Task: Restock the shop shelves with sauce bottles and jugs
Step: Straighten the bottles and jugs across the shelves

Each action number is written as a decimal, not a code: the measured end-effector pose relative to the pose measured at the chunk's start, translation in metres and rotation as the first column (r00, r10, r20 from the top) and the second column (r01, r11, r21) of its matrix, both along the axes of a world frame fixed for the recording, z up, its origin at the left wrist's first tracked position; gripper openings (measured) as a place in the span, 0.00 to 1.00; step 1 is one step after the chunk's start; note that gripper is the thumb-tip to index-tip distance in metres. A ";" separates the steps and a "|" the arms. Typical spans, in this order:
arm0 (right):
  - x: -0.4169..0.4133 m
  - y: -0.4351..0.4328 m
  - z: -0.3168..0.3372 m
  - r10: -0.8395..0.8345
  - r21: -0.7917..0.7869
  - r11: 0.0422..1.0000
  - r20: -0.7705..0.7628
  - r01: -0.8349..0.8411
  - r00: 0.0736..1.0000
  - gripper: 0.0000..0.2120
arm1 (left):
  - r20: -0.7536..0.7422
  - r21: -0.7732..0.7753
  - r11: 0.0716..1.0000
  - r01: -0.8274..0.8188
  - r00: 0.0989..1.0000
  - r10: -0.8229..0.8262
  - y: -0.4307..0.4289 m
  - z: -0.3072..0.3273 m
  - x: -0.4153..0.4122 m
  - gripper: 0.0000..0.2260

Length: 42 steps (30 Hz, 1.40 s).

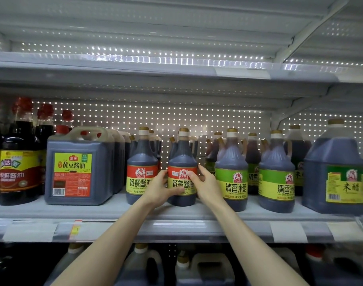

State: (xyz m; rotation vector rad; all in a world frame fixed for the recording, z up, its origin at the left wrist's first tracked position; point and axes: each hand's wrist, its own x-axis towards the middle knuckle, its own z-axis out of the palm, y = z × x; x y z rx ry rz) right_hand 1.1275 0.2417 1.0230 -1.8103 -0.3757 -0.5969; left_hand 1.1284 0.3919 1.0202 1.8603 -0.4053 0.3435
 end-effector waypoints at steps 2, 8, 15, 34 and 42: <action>0.001 0.000 -0.001 -0.008 0.010 1.000 -0.001 0.008 1.000 0.18 | -0.004 -0.002 1.000 0.016 1.000 -0.016 0.000 0.000 0.000 0.29; 0.000 -0.001 0.000 0.002 0.036 0.999 0.003 -0.002 1.000 0.17 | 0.006 -0.009 1.000 -0.002 1.000 0.002 0.000 -0.001 0.001 0.30; 0.000 -0.002 0.000 0.037 0.071 0.997 -0.026 -0.035 0.999 0.19 | -0.014 -0.033 0.999 0.028 1.000 -0.028 0.000 0.001 -0.001 0.27; 0.006 -0.002 -0.003 0.025 0.036 0.999 -0.057 -0.023 0.998 0.18 | -0.006 -0.042 0.999 -0.007 1.000 0.007 -0.001 0.001 -0.004 0.28; 0.001 -0.002 -0.002 0.015 0.049 0.999 -0.031 -0.013 0.999 0.16 | -0.015 -0.029 1.000 0.012 1.000 -0.013 -0.001 0.003 -0.006 0.28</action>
